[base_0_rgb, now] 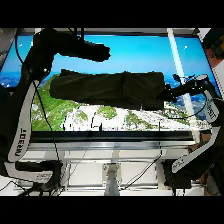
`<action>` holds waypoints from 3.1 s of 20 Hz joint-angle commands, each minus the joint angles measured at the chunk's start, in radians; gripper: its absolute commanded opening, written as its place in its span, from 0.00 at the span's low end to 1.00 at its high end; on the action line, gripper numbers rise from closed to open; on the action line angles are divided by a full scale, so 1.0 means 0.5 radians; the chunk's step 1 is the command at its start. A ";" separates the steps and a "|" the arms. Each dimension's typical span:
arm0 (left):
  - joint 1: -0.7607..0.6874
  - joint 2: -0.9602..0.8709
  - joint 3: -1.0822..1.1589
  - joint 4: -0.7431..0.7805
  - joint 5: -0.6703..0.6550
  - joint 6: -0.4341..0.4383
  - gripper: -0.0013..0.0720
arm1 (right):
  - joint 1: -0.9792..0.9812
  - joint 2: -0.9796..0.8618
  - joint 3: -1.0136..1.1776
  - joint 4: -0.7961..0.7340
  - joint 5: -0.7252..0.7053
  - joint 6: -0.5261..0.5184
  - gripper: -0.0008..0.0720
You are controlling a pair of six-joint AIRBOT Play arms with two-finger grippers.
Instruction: Fold the clothes and pants, and hang the long-sleeved shirts on hangers.
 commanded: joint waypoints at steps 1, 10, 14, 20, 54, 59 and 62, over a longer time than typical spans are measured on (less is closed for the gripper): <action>-0.001 -0.053 -0.008 0.019 0.047 -0.001 0.03 | -0.004 0.011 0.001 -0.042 0.069 0.056 0.06; -0.342 -0.637 -0.046 -0.040 -0.188 -0.227 0.03 | -0.262 0.359 0.001 -0.028 0.219 0.211 0.06; -0.407 -0.863 -0.046 -0.042 -0.230 -0.342 0.03 | -0.311 0.567 0.001 -0.014 0.237 0.291 0.06; -0.566 -0.951 -0.046 -0.046 -0.440 -0.340 0.02 | -0.311 0.853 0.001 -0.015 0.273 0.301 0.06; -0.012 -0.383 -0.042 -0.056 -0.749 -0.318 0.03 | -0.051 1.033 0.407 -0.855 0.004 0.408 0.06; 0.098 -0.300 -0.041 -0.055 -0.784 -0.328 0.03 | 0.629 0.954 0.407 -0.859 -0.159 0.663 0.06; 0.156 -0.237 -0.042 -0.054 -0.729 -0.339 0.03 | 1.001 0.826 0.407 -0.807 -0.494 0.853 0.05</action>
